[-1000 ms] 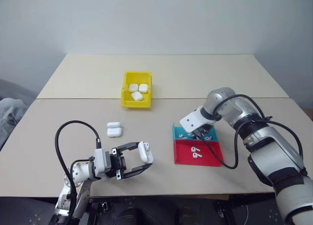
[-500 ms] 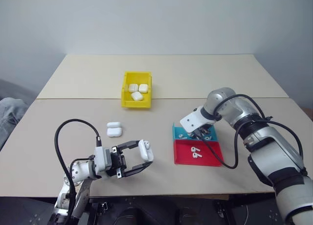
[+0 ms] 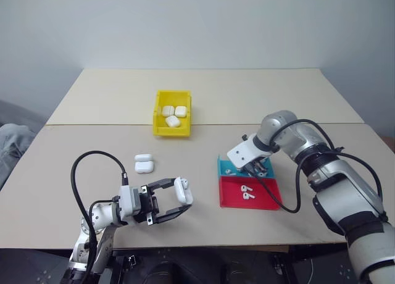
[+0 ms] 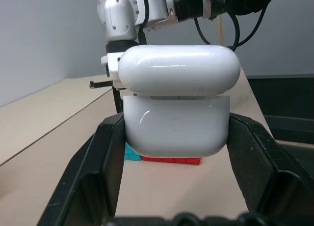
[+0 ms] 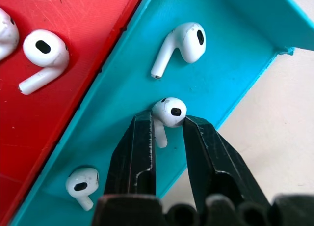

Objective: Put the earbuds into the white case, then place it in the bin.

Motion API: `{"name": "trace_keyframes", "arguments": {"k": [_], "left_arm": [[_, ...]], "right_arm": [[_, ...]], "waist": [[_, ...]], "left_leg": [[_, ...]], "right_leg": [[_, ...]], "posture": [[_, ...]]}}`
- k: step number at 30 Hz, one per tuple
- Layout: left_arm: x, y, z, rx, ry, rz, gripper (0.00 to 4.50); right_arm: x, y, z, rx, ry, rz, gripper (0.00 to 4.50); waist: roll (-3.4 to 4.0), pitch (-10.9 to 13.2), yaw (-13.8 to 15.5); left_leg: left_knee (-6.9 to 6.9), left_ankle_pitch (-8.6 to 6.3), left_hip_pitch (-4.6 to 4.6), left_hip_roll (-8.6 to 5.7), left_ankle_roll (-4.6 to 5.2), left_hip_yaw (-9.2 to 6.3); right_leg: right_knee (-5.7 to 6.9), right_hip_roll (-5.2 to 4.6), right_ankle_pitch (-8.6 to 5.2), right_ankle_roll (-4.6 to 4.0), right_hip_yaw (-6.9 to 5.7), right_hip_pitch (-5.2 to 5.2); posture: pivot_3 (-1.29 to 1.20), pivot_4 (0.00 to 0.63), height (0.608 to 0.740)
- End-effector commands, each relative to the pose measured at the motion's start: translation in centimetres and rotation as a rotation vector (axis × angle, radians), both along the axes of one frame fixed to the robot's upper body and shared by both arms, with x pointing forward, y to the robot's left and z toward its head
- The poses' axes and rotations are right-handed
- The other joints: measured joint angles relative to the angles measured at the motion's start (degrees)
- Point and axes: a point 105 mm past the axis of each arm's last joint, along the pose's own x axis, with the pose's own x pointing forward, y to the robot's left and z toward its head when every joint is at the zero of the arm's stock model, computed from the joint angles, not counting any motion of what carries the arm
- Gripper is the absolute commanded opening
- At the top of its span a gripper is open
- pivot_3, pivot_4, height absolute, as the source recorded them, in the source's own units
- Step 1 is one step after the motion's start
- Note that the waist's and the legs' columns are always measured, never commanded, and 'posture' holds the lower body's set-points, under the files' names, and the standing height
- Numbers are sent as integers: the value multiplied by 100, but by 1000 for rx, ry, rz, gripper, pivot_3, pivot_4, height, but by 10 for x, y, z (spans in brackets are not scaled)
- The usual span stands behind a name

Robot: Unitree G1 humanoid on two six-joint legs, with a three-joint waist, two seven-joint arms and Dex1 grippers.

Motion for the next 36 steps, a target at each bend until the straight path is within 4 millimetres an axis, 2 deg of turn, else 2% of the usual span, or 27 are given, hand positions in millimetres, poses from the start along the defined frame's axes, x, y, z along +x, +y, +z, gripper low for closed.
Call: {"name": "trace_keyframes", "arguments": {"k": [1, 4, 6, 10, 14, 16, 19, 24, 28, 31, 36], "left_arm": [[-2, -2, 6, -9, -41, -12, 2818], [-1, -2, 6, -15, -43, -13, 2818], [0, -3, 10, -38, -49, -19, 2818], [4, -11, 30, -128, -68, -39, 2818], [7, -22, 51, -223, -78, -91, 2818], [9, -29, 59, -259, -75, -128, 2818], [10, -39, 67, -291, -67, -184, 2818], [13, -51, 76, -323, -56, -263, 2818], [14, -59, 85, -332, -50, -322, 2818], [13, -63, 89, -336, -48, -365, 2818], [15, -66, 92, -329, -43, -382, 2818]], "right_arm": [[-1, -1, 1, 9, -9, 2, 863], [-1, -2, 4, 24, -19, -3, 863], [-2, 0, 14, 74, -35, -11, 863], [-10, 9, 60, 317, -77, -67, 863], [-36, 6, 118, 645, -90, -178, 863], [-56, -1, 139, 790, -83, -231, 863], [-85, -8, 155, 960, -67, -306, 863], [-124, -8, 175, 1275, 35, -361, 863], [-158, 8, 179, 1489, 141, -228, 863], [-173, 21, 170, 1527, 202, -176, 863], [-182, 28, 158, 1565, 309, -159, 863]], "waist": [[0, 0, 0], [0, 0, 1], [0, 0, 2], [4, 3, 22], [4, 3, 60], [4, 3, 97], [3, 2, 152], [2, 2, 143], [1, 0, 141], [3, 0, 150], [2, 0, 153]], "left_leg": [[0, 0, 0, 0, 0, 0], [0, 0, 0, 0, 0, 0], [0, 0, 0, 0, 0, 0], [0, 0, -6, -1, -1, -2], [0, 1, -6, -1, -1, -7], [0, -1, -8, -2, 2, -12], [2, -3, -5, -4, 5, -21], [3, -3, -4, -6, 5, -51], [2, -3, -2, -7, 6, -69], [2, -3, -3, -10, 6, -72], [3, -3, -4, -13, 7, -78]], "right_leg": [[0, 0, 0, 0, 0, 0], [0, 0, 0, 0, 0, 0], [0, 0, 0, 0, 0, 0], [-2, -2, 1, 0, 0, -1], [-4, -3, 1, 0, -3, 0], [-8, -3, 1, 0, -6, 3], [-10, -3, 2, 0, -10, 10], [-5, 0, 3, -3, -8, 10], [-8, 4, 3, -3, -9, 17], [-7, 3, 3, -2, -7, 15], [-12, 3, 4, 1, -7, 20]], "posture": [[0, 150, 740], [0, 150, 740], [0, 150, 740], [0, 150, 740], [0, 150, 740], [0, 150, 740], [0, 150, 740], [0, 150, 740], [0, 150, 740], [0, 150, 740], [0, 150, 740]]}}
